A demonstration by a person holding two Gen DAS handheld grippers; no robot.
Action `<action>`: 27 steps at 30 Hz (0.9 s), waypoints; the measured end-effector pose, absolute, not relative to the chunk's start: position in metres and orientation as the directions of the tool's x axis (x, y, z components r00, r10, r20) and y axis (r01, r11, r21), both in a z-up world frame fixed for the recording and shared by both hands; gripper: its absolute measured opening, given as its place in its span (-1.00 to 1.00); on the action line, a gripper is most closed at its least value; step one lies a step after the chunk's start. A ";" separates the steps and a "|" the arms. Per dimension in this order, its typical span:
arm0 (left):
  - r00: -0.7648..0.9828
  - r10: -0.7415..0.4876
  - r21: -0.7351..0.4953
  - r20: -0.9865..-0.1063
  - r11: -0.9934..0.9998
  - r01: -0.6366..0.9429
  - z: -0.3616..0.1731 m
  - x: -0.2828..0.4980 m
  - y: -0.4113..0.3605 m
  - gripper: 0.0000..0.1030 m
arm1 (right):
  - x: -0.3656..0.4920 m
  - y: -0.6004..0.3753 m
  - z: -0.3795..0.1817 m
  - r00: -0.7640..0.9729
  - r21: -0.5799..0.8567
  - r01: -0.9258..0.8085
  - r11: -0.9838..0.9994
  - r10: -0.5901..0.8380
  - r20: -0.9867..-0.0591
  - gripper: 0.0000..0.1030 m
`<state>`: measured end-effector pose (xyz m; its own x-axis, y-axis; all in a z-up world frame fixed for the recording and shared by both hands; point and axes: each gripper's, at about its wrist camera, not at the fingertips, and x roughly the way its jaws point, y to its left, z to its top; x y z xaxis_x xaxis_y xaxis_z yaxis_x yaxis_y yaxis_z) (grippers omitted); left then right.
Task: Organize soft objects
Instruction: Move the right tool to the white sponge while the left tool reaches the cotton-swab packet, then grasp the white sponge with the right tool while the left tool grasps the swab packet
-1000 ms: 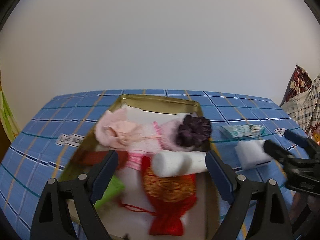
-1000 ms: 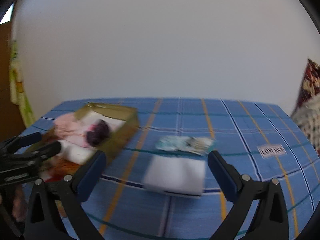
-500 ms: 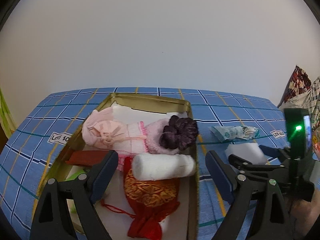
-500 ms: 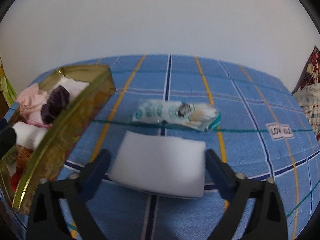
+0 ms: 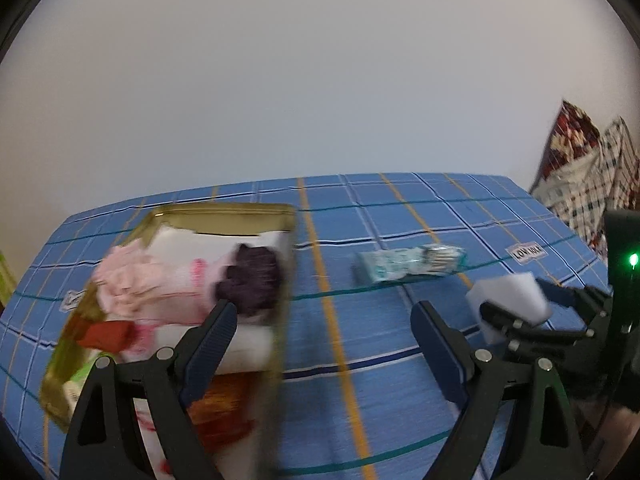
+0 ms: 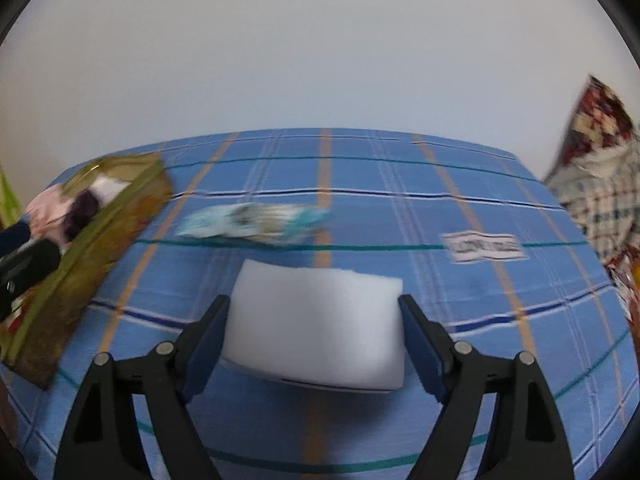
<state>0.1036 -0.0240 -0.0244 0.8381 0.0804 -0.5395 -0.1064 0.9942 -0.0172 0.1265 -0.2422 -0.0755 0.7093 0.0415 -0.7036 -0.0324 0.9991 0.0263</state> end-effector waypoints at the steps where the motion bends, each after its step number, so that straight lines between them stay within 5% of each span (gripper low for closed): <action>1: 0.835 0.072 -0.016 -0.546 0.995 -0.097 -0.025 0.108 -0.030 0.75 | 0.127 -0.253 -0.075 0.711 0.034 -0.010 0.999 0.031 -0.702 0.62; 7: 0.808 0.005 -0.015 -0.589 1.000 -0.017 -0.031 0.152 -0.071 0.75 | 0.137 -0.295 -0.072 0.714 0.054 0.077 0.996 -0.017 -0.700 0.62; 15: 0.756 0.052 0.157 -0.652 0.985 0.068 -0.052 0.213 -0.097 0.76 | 0.133 -0.308 -0.071 0.721 0.106 0.063 0.992 0.029 -0.692 0.64; 27: 0.682 -0.045 0.091 -0.730 0.982 0.163 -0.074 0.257 -0.091 0.73 | 0.132 -0.311 -0.074 0.720 0.117 0.058 0.991 0.039 -0.693 0.64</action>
